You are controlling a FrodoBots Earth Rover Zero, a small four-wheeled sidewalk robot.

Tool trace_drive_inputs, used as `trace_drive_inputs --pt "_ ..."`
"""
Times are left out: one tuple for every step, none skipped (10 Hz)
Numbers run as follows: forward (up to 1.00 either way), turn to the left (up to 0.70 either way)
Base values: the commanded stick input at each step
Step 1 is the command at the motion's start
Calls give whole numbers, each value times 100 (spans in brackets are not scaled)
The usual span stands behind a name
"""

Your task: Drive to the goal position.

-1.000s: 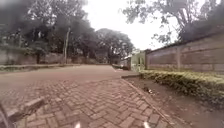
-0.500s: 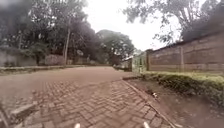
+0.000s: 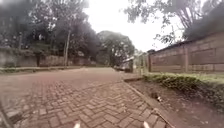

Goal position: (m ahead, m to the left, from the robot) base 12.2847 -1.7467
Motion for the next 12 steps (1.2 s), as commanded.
trace_drive_inputs --pt "50 0" --pt "50 0" --pt "50 0" --pt "50 0" --pt "50 0" --pt "50 0" --pt "50 0" --pt "50 0" --pt "50 0" --pt "50 0" --pt "50 0" --pt "50 15"
